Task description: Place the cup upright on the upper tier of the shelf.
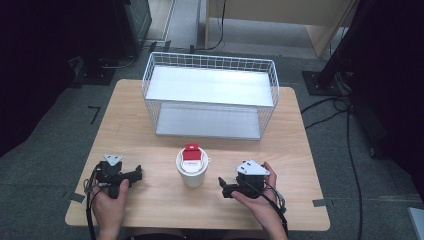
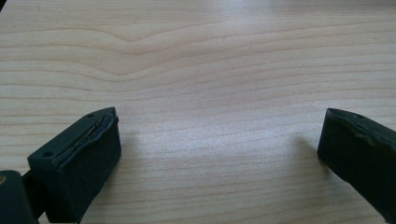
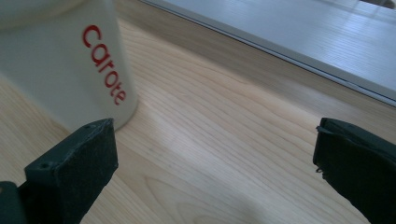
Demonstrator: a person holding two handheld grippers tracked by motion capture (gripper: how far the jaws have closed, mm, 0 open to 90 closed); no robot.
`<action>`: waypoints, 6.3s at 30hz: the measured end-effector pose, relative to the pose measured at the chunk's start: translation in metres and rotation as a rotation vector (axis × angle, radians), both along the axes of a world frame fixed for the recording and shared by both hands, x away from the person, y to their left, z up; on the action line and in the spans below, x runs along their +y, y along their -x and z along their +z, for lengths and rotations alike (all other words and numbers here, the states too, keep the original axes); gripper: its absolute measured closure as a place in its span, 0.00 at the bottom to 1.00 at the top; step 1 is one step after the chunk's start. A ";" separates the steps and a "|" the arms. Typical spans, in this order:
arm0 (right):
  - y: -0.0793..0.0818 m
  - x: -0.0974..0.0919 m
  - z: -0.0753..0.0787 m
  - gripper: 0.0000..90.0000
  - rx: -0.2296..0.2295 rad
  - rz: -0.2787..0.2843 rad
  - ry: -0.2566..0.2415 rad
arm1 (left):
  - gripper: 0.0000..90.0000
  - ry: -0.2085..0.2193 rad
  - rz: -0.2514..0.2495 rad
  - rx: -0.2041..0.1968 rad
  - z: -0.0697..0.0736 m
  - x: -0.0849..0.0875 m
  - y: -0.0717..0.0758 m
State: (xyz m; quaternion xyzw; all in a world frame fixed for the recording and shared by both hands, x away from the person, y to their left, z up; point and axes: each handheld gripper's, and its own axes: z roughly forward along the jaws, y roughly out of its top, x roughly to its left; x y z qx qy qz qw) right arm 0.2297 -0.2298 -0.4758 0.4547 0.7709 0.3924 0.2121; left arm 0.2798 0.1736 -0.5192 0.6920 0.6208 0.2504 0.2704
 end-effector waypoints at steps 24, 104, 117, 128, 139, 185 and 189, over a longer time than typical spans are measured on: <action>-0.002 0.045 0.000 0.05 -0.026 0.101 -0.100 | 0.00 0.001 0.001 0.000 0.000 0.000 0.000; -0.011 0.107 0.017 0.12 -0.299 0.125 -0.330 | 0.00 0.003 -0.008 -0.002 0.000 -0.001 0.000; -0.017 0.106 0.036 0.13 -0.363 0.124 -0.354 | 0.00 -0.002 -0.015 0.000 0.000 0.000 0.000; -0.024 0.097 0.062 0.13 -0.436 0.097 -0.364 | 0.00 -0.003 -0.017 0.002 0.000 0.000 0.000; -0.037 0.086 0.096 0.13 -0.517 0.071 -0.342 | 0.00 -0.003 -0.017 0.002 0.000 0.000 0.000; -0.139 0.046 0.165 0.13 -0.641 -0.162 -0.251 | 0.00 -0.002 -0.016 0.001 0.000 0.000 0.000; -0.154 0.042 0.164 0.13 -0.634 -0.191 -0.247 | 0.00 -0.001 -0.020 0.001 0.000 -0.001 0.000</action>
